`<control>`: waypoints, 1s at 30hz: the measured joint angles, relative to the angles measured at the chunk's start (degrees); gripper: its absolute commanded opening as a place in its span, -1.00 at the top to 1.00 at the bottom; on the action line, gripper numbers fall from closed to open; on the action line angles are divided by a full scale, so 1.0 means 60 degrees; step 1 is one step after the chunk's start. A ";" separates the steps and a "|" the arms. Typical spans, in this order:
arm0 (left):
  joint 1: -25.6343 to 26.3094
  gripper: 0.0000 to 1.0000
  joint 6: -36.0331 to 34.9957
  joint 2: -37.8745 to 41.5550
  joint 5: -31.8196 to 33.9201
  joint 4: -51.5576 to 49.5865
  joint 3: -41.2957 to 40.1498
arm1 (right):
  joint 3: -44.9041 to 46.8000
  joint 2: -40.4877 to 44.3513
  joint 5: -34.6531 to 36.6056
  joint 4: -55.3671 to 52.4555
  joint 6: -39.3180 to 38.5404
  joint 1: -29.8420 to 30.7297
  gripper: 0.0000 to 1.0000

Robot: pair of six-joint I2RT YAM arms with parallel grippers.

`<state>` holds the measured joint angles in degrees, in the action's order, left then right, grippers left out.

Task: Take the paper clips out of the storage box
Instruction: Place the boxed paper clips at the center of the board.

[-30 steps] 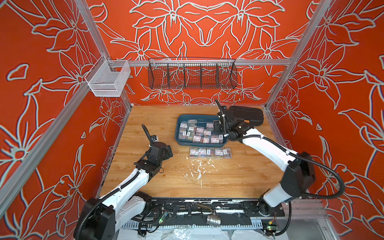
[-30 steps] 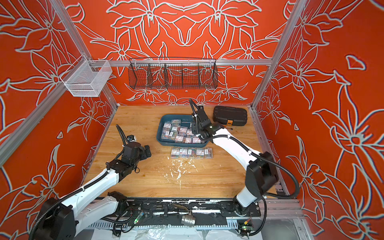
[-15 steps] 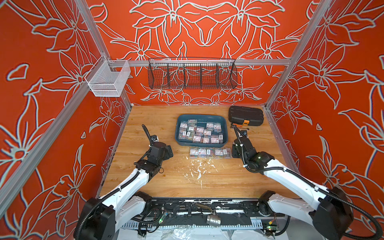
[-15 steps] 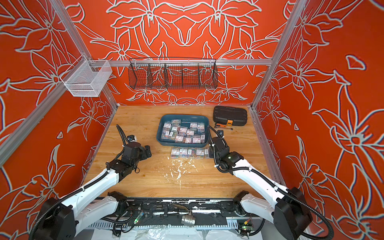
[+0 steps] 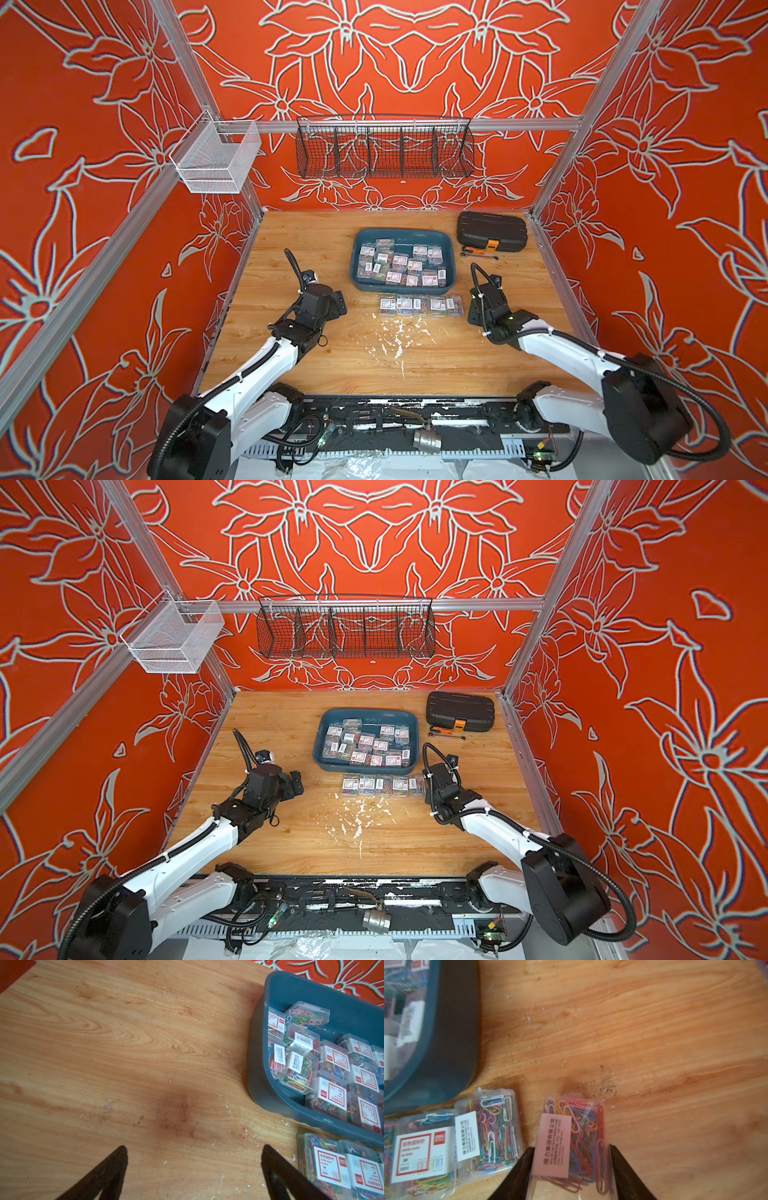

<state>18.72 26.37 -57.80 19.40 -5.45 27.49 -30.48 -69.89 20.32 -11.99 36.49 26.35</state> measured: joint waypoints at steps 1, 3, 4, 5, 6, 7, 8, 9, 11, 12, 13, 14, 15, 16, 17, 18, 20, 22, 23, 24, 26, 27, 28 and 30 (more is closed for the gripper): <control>0.0000 -0.95 0.0000 -0.0007 0.0000 0.0000 0.0000 | 0.0000 -0.0127 -0.0058 0.0109 0.0018 0.0000 0.10; 0.0000 -0.95 0.0004 -0.0022 -0.0004 0.0000 0.0000 | 0.0000 -0.0437 -0.0171 0.0353 0.0044 -0.0004 0.09; 0.0000 -0.95 0.0004 -0.0022 -0.0004 0.0000 0.0000 | -0.0004 -0.0583 -0.0171 0.0514 0.0044 -0.0004 0.08; 0.0000 -0.95 0.0004 -0.0022 0.0000 0.0000 0.0000 | -0.0055 -0.0732 -0.0171 0.0652 0.0044 -0.0004 0.05; 0.0000 -0.95 0.0004 -0.0022 0.0000 0.0000 0.0000 | -0.0113 -0.0860 -0.0178 0.0783 0.0044 -0.0004 0.01; 0.0000 -0.95 0.0004 -0.0022 0.0000 0.0000 0.0000 | -0.0164 -0.0976 -0.0193 0.0903 0.0044 -0.0007 -0.04; 0.0000 -0.95 0.0004 -0.0022 0.0000 0.0000 0.0000 | -0.0222 -0.1111 -0.0197 0.1005 0.0047 -0.0018 -0.11; 0.0000 -0.95 0.0004 -0.0022 -0.0004 0.0000 0.0000 | -0.0251 -0.1177 -0.0200 0.1100 0.0058 -0.0022 -0.17; 0.0004 -0.95 0.0004 -0.0025 -0.0007 0.0000 0.0000 | -0.0273 -0.1286 -0.0288 0.1177 0.0146 -0.0022 -0.29; 0.0000 -0.95 0.0004 -0.0033 -0.0015 0.0000 -0.0004 | -0.0273 -0.1333 -0.0291 0.1115 0.0164 -0.0022 -0.32; 0.0000 -0.95 0.0004 -0.0051 -0.0015 0.0000 0.0000 | -0.0273 -0.1355 -0.0328 0.1042 0.0211 -0.0022 -0.34; 0.0000 -0.95 0.0004 -0.0084 -0.0018 0.0000 0.0000 | -0.0273 -0.1359 -0.0375 0.0987 0.0244 -0.0022 -0.35; 0.0000 -0.95 0.0004 -0.0109 -0.0015 0.0000 0.0000 | -0.0273 -0.1355 -0.0386 0.0954 0.0255 -0.0022 -0.37; 0.0000 -0.95 0.0004 -0.0138 -0.0018 0.0000 0.0000 | -0.0273 -0.1348 -0.0397 0.0903 0.0259 -0.0022 -0.38; 0.0004 -0.95 0.0004 -0.0153 -0.0018 0.0000 0.0000 | -0.0273 -0.1344 -0.0404 0.0856 0.0262 -0.0040 -0.39; 0.0000 -0.95 0.0004 -0.0160 -0.0018 0.0000 0.0000 | -0.0273 -0.1333 -0.0433 0.0812 0.0270 -0.0069 -0.39; 0.0000 -0.95 0.0004 -0.0164 -0.0018 0.0000 0.0000 | -0.0273 -0.1293 -0.0528 0.0780 0.0277 -0.0142 -0.37; 0.0000 -0.95 0.0000 -0.0171 -0.0033 0.0000 0.0000 | -0.0273 -0.1246 -0.0674 0.0798 0.0280 -0.0262 -0.36; 0.0000 -0.95 0.0000 -0.0186 -0.0040 0.0000 0.0004 | -0.0273 -0.1220 -0.0783 0.0827 0.0273 -0.0342 -0.35; 0.0000 -0.95 0.0000 -0.0204 -0.0044 0.0000 0.0007 | -0.0273 -0.1202 -0.0863 0.0838 0.0270 -0.0408 -0.35; 0.0000 -0.95 0.0000 -0.0237 -0.0051 -0.0004 0.0007 | -0.0331 -0.1188 -0.1056 0.0820 0.0251 -0.0539 -0.35; 0.0000 -0.95 0.0000 -0.0251 -0.0055 0.0000 0.0007 | -0.0382 -0.1188 -0.1118 0.0805 0.0244 -0.0590 -0.34; 0.0000 -0.95 0.0000 -0.0262 -0.0058 0.0000 0.0007 | -0.0463 -0.1188 -0.1209 0.0809 0.0229 -0.0659 -0.35; 0.0000 -0.95 0.0000 -0.0266 -0.0062 -0.0004 0.0007 | -0.0627 -0.1188 -0.1322 0.0823 0.0175 -0.0790 -0.33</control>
<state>18.72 26.37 -59.40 19.03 -5.48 27.53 -34.24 -77.01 12.38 -7.05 37.54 21.61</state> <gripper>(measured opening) 0.975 0.673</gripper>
